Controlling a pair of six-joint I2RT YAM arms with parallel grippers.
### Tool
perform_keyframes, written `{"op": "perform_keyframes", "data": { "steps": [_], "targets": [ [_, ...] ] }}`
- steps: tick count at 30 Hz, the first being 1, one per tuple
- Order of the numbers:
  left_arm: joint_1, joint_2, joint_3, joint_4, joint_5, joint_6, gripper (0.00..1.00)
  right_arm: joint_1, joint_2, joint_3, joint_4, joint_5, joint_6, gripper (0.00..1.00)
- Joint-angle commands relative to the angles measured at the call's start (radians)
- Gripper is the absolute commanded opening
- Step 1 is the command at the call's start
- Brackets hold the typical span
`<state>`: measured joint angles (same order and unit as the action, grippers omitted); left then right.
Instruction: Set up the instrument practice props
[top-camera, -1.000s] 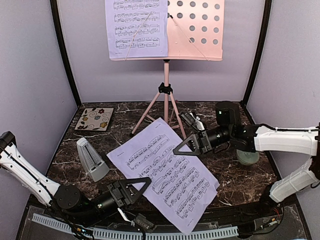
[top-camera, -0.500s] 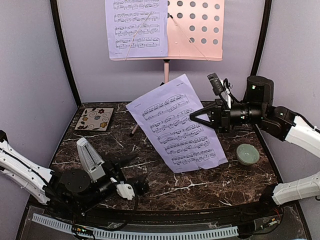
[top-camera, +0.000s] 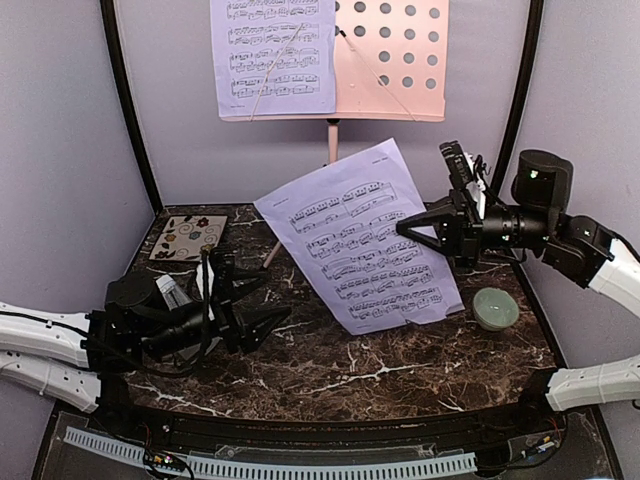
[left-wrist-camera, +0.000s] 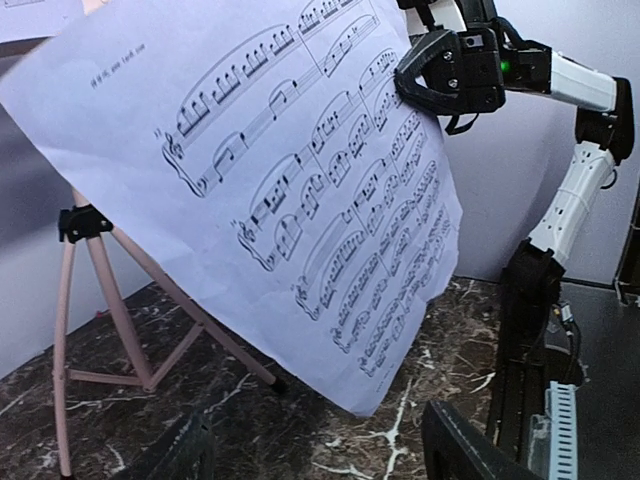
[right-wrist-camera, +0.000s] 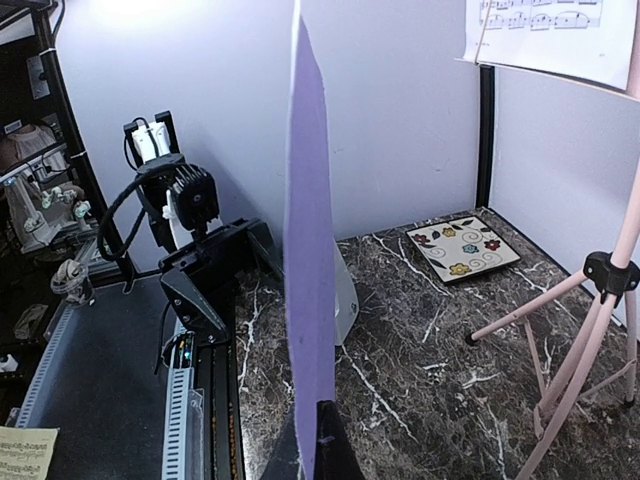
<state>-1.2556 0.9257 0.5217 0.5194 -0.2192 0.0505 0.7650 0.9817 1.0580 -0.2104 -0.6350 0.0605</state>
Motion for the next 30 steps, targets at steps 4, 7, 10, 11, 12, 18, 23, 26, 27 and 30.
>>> {"op": "perform_keyframes", "data": {
  "steps": [4, 7, 10, 11, 12, 18, 23, 26, 27, 30],
  "targets": [
    [0.086, 0.075, -0.028, 0.228, 0.279, -0.214, 0.74, -0.001, -0.037, -0.029, 0.136, -0.043, 0.030, 0.00],
    [0.103, 0.135, -0.006, 0.296, 0.310, -0.230, 0.74, -0.002, -0.046, -0.054, 0.195, -0.060, 0.064, 0.00],
    [0.126, 0.197, 0.026, 0.339, 0.324, -0.257, 0.74, -0.001, -0.049, -0.066, 0.225, -0.072, 0.079, 0.00],
    [0.136, 0.214, 0.034, 0.363, 0.331, -0.264, 0.74, -0.002, -0.048, -0.067, 0.229, -0.072, 0.082, 0.00],
    [0.142, 0.231, 0.038, 0.384, 0.340, -0.272, 0.73, -0.001, -0.048, -0.067, 0.231, -0.074, 0.083, 0.00],
    [0.149, 0.309, 0.088, 0.434, 0.388, -0.279, 0.67, -0.001, -0.059, -0.077, 0.259, -0.072, 0.098, 0.00],
    [0.150, 0.332, 0.095, 0.494, 0.392, -0.265, 0.60, -0.001, -0.071, -0.117, 0.333, -0.073, 0.136, 0.00],
    [0.150, 0.332, 0.110, 0.496, 0.393, -0.251, 0.47, -0.003, -0.068, -0.122, 0.347, -0.063, 0.143, 0.00],
    [0.150, 0.332, 0.114, 0.497, 0.395, -0.252, 0.40, -0.003, -0.068, -0.124, 0.350, -0.058, 0.144, 0.00],
    [0.148, 0.328, 0.119, 0.517, 0.396, -0.263, 0.20, -0.008, -0.070, -0.140, 0.388, -0.042, 0.171, 0.00]
  ]
}}
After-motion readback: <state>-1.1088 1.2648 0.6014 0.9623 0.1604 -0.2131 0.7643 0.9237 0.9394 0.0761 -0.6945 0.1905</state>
